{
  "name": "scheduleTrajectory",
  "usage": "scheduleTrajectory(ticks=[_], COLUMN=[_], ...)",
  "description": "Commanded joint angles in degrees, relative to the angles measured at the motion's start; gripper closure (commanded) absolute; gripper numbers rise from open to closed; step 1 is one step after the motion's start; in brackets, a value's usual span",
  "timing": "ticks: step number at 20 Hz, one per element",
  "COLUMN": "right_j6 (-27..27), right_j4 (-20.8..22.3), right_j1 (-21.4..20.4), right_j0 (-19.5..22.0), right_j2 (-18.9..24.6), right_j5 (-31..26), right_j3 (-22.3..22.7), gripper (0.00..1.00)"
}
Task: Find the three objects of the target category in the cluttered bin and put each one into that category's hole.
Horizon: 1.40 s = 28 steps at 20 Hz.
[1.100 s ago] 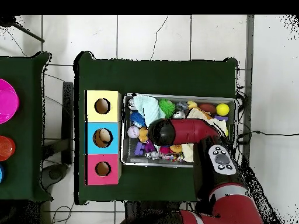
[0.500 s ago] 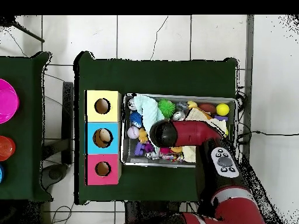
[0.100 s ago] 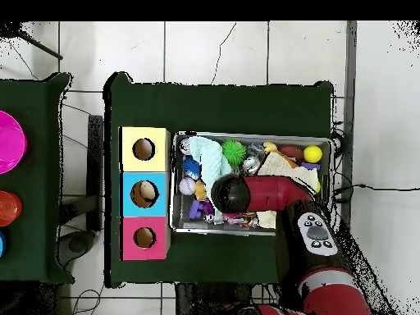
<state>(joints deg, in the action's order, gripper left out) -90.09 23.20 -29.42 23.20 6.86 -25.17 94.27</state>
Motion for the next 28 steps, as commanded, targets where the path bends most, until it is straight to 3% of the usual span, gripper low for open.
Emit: scheduleTrajectory(ticks=[1, 17, 28], right_j6=[-10.7, -14.4, -16.6], right_j4=[-2.1, -6.6, -13.7], right_j1=[0.9, 5.0, 3.1], right_j0=[0.5, -2.7, -8.6], right_j2=[0.1, -2.1, -4.3], right_j5=[2.8, 11.8, 14.3], right_j3=[8.6, 14.8, 18.5], gripper=[0.0, 0.0, 0.0])
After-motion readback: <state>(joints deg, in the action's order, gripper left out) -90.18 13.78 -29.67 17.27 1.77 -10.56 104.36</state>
